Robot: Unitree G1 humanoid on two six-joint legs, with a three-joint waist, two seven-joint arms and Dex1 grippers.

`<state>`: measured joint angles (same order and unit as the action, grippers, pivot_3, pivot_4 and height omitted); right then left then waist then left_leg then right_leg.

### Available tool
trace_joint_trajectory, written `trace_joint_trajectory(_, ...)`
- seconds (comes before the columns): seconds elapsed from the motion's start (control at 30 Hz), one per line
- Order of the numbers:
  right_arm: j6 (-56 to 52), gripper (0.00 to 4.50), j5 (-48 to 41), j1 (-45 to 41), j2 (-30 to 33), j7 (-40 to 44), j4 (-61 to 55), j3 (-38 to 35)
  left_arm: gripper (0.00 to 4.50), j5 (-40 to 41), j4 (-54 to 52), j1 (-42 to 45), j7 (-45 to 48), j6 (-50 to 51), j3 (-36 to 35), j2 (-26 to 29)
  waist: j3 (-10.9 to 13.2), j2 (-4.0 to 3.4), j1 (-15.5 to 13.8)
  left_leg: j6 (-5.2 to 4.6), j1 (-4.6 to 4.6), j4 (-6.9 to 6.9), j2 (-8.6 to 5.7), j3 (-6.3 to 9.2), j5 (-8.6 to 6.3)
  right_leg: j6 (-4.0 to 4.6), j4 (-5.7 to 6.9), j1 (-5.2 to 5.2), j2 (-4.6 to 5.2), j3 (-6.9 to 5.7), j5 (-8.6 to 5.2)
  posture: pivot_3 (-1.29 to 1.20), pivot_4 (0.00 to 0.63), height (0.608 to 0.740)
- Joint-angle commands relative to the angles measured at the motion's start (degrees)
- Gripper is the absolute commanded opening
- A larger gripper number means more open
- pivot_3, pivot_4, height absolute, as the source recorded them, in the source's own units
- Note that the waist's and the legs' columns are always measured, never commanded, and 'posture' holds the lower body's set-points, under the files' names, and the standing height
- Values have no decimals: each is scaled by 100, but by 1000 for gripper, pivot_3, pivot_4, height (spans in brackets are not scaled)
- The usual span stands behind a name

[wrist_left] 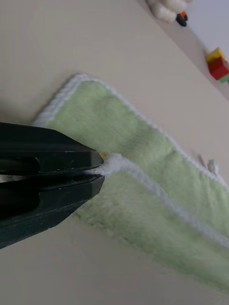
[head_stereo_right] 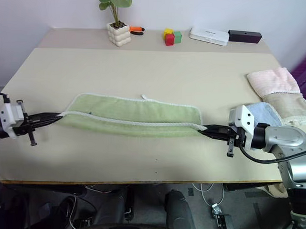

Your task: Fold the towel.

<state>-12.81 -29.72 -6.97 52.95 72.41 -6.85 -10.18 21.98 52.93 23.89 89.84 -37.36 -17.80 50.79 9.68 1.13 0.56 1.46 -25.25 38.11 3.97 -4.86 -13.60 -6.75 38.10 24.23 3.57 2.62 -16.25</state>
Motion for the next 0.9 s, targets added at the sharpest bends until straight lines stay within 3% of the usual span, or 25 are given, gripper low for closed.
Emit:
trace_joint_trajectory(0.03, 105, 73, 16, -24, 60, 26, 11, -208, 0, 208, -338, -218, -203, 181, -262, 89, -1, -1, -8, 0, 0, 0, 0, 0, 0, 0, -1, 0, 0, 0, 0, 0, 150, 735)
trace_joint_trajectory(0.2, 327, 73, 285, -524, -209, -269, 512, 2, 0, 286, -982, -191, -650, 655, -210, -143, -3, 4, -25, 0, -1, 1, -1, 0, 0, 0, 0, -2, 1, 0, 0, 0, 150, 735)
trace_joint_trajectory(0.37, 813, 73, 832, -1049, -525, -534, 1120, 291, 0, 88, -886, 278, -1012, 681, -63, -329, -4, 4, -28, 0, -1, 3, -2, 1, 0, -1, 1, -1, -2, -1, 0, 0, 150, 735)
trace_joint_trajectory(0.67, 1609, 73, 1508, -1726, -1039, -1098, 2219, 523, 0, -524, 59, 1036, -1954, 574, 193, -639, -3, 3, 8, 0, -3, 1, -3, -1, 0, -2, -4, 1, -2, 0, 0, 0, 150, 735)
trace_joint_trajectory(0.9, 1825, 73, 1736, -1983, -1270, -1336, 2616, 645, 0, -645, 539, 1407, -2127, 488, 254, -744, -3, 3, -3, 0, -3, 0, -3, -1, 0, -2, -4, 1, -2, -1, 0, 0, 150, 735)
